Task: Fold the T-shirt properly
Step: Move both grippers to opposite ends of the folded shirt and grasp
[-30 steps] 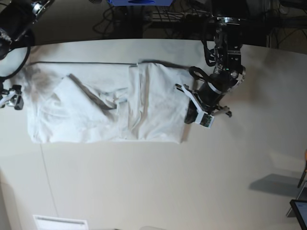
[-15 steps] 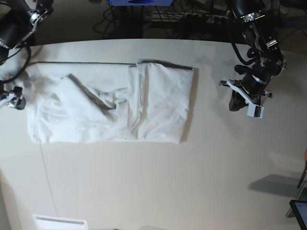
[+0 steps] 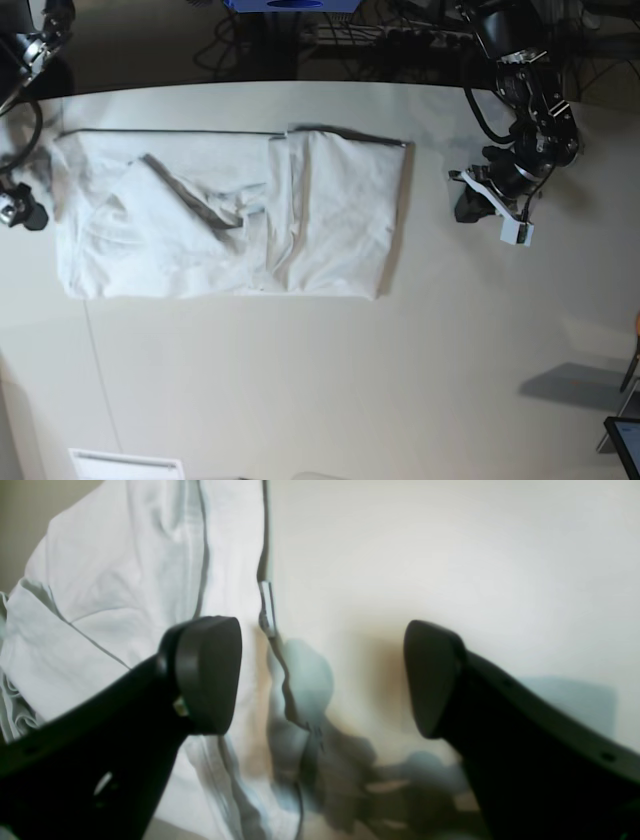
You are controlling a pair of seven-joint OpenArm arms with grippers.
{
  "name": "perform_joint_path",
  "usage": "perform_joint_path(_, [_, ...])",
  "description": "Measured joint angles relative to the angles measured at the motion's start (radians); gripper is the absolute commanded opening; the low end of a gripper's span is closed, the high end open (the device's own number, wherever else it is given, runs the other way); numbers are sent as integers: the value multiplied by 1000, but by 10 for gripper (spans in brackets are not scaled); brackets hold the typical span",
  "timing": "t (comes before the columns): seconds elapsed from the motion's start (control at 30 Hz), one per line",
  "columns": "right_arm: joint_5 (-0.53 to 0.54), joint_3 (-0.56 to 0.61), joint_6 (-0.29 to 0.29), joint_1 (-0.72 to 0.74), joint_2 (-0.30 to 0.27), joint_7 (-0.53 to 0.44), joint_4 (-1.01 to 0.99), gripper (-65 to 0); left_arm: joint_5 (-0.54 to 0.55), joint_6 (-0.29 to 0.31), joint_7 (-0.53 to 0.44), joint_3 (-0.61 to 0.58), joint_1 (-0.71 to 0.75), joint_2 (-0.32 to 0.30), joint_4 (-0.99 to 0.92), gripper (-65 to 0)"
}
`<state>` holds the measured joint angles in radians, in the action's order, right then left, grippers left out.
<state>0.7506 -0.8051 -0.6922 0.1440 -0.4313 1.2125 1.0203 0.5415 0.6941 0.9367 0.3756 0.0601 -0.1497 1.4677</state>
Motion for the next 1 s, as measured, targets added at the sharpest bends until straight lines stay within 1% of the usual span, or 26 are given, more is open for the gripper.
perform_joint_path(0.07, [6, 32, -1, -4, 9, -7, 14, -164, 25, 0, 10, -3, -8, 2, -7, -650])
perform_joint_path(0.17, [11, 85, -7, -9, 39, -13, 49, -164, 46, -1, 12, -29, -6, 5, -5, -650])
perform_joint_path(0.27, [37, 105, -16, -28, 82, -33, 89, -164, 43, -1, 13, -80, -11, 6, 0, -650])
perform_joint_path(0.33, [38, 107, -16, -35, 98, -36, 101, -165, 47, 0, 11, -98, -10, 11, 0, -650])
perform_joint_path(0.63, [74, 108, -19, -64, 117, -58, 104, -167, 47, 0, 7, -101, -13, 48, -2, -650])
perform_joint_path(0.73, [82, 109, -24, -73, 137, -52, 122, -168, 47, 0, 6, -101, -13, 63, -2, -650])
perform_joint_path(0.83, [64, 171, -18, -96, 142, -42, 188, -168, 47, 0, 7, -101, -16, 79, -2, -650])
perform_joint_path(0.87, [57, 183, -19, -102, 154, -34, 212, -168, 47, 0, 10, -102, -19, 81, -3, -650])
perform_joint_path(0.93, [64, 185, -19, -109, 183, -34, 234, -170, 39, 0, 19, -103, -29, 84, -3, -650])
perform_joint_path(1.0, [79, 193, -19, -116, 186, -38, 235, -171, 40, 0, 18, -103, -30, 85, -4, -650])
